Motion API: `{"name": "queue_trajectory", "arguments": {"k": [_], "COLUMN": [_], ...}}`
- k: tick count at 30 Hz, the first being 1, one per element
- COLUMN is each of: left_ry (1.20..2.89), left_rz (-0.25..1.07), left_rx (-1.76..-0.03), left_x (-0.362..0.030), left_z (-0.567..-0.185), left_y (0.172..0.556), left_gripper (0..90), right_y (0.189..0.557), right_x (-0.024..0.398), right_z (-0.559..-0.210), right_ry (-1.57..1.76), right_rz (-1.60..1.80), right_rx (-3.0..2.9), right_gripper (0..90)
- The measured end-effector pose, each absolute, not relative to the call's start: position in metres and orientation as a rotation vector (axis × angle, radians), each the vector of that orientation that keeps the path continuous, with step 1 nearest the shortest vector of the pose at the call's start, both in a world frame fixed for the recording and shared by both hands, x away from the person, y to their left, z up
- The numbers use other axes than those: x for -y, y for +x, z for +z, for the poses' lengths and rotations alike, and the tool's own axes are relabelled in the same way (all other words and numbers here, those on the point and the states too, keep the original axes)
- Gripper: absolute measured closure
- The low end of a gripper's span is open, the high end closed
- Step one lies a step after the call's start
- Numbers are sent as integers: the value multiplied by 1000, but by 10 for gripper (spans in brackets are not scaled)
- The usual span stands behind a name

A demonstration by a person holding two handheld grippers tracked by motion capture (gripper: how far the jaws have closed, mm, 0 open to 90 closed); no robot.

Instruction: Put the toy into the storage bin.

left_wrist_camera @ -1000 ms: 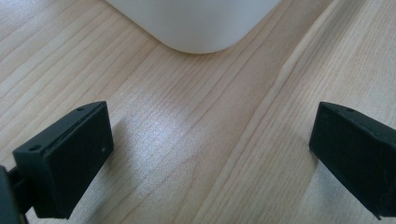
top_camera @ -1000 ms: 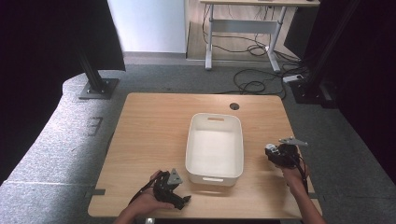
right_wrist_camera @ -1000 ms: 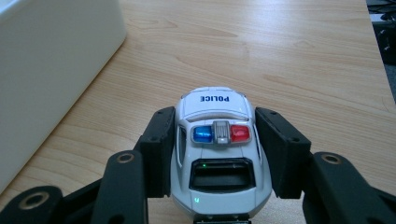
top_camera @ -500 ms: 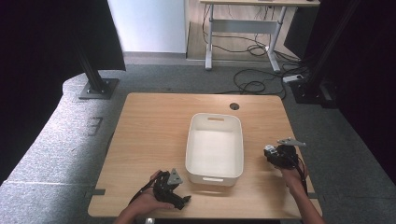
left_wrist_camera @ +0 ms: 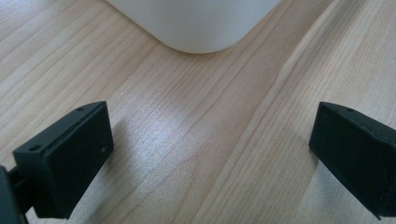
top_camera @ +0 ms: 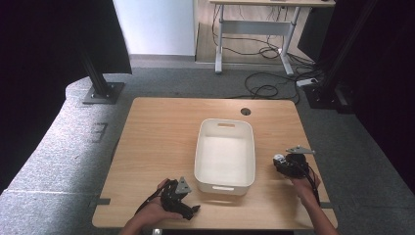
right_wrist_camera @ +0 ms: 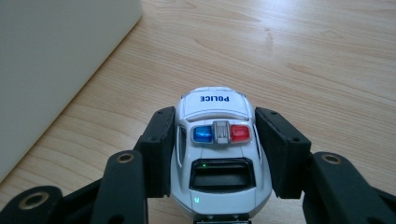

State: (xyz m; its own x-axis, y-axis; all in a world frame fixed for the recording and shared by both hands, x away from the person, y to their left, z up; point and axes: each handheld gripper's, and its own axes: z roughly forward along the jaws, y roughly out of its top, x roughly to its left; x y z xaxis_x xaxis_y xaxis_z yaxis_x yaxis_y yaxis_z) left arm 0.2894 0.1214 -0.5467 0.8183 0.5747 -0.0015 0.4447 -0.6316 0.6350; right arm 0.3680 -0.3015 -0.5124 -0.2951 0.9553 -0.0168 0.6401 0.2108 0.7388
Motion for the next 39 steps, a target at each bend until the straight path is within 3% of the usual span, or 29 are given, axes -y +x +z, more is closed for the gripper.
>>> {"name": "queue_trajectory", "arguments": {"k": [39], "left_ry": [2356], "left_rz": [265], "left_rx": [-745], "left_x": [-121], "left_z": [-547], "left_y": [289], "left_gripper": [1], "right_y": [366], "right_x": [291], "right_z": [-517], "right_ry": [1440], "right_rz": [841], "right_rx": [-2052], "right_gripper": [499]}}
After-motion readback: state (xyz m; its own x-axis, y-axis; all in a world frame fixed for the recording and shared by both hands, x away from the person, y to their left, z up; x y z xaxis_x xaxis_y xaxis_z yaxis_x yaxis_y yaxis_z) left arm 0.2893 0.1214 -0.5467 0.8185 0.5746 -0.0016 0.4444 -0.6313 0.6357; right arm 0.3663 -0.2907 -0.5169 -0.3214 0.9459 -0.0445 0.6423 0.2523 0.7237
